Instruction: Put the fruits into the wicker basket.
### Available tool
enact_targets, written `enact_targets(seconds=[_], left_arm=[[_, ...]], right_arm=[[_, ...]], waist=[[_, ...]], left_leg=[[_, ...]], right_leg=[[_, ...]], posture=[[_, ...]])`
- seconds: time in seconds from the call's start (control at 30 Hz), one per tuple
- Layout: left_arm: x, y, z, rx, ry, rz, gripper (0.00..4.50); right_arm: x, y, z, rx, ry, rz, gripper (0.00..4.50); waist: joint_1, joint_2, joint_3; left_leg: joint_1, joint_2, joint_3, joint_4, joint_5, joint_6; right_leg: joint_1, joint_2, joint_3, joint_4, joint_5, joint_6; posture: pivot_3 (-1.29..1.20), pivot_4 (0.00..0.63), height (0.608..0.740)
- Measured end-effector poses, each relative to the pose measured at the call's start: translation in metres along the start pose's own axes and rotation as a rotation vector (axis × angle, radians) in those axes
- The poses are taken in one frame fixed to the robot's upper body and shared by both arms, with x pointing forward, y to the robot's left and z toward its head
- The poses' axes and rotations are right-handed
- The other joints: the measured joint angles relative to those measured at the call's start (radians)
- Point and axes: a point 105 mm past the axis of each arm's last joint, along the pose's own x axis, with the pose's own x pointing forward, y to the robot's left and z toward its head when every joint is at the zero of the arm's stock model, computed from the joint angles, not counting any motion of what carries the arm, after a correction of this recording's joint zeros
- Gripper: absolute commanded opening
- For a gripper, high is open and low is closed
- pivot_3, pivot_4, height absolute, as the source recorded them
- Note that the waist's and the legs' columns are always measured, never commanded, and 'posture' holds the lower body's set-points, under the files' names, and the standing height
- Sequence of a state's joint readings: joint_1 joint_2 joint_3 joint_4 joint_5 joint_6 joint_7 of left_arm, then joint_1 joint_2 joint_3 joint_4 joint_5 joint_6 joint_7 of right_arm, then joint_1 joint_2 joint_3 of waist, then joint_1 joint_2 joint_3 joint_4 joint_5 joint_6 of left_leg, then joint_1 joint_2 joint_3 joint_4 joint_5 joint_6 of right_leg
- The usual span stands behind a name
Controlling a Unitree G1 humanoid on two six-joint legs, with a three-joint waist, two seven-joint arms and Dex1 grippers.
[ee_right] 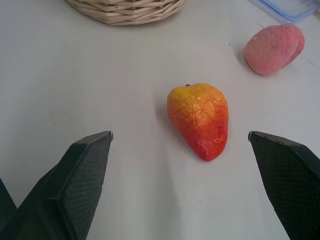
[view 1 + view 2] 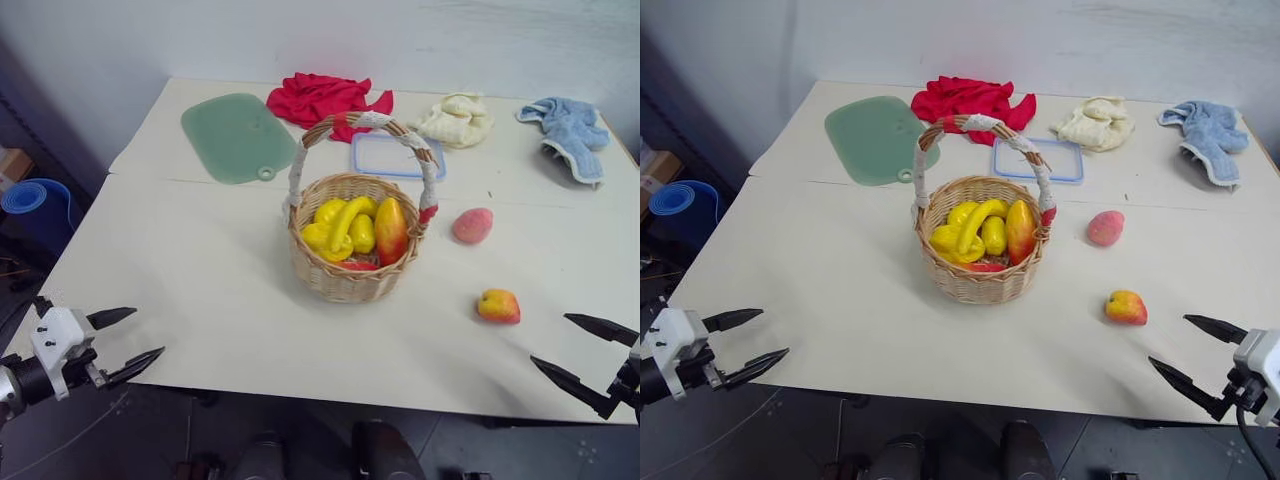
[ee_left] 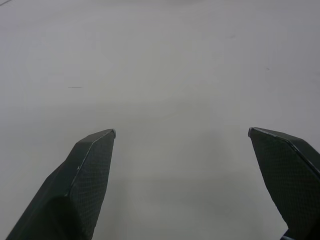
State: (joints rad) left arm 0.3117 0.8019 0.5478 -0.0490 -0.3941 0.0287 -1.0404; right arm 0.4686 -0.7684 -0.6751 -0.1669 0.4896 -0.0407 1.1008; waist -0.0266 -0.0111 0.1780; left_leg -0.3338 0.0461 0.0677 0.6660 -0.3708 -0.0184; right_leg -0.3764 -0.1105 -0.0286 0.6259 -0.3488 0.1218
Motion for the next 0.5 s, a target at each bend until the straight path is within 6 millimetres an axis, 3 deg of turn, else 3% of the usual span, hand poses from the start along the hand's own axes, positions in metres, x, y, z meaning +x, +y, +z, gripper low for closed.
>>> enact_targets(seconds=[0.5], left_arm=[[0.0007,-0.0067,0.0085,-0.072,-0.03,-0.079,4.48]], right_arm=[[-0.0033,0.0007,-0.006,0.012,0.004,0.016,4.5]], waist=[[0.0,0.0,0.0]], left_leg=[[0.0,0.0,0.0,0.0,0.0,0.0]], right_leg=[[0.0,-0.001,-0.011,0.001,0.0,0.0]], posture=[[0.0,0.15,0.74]])
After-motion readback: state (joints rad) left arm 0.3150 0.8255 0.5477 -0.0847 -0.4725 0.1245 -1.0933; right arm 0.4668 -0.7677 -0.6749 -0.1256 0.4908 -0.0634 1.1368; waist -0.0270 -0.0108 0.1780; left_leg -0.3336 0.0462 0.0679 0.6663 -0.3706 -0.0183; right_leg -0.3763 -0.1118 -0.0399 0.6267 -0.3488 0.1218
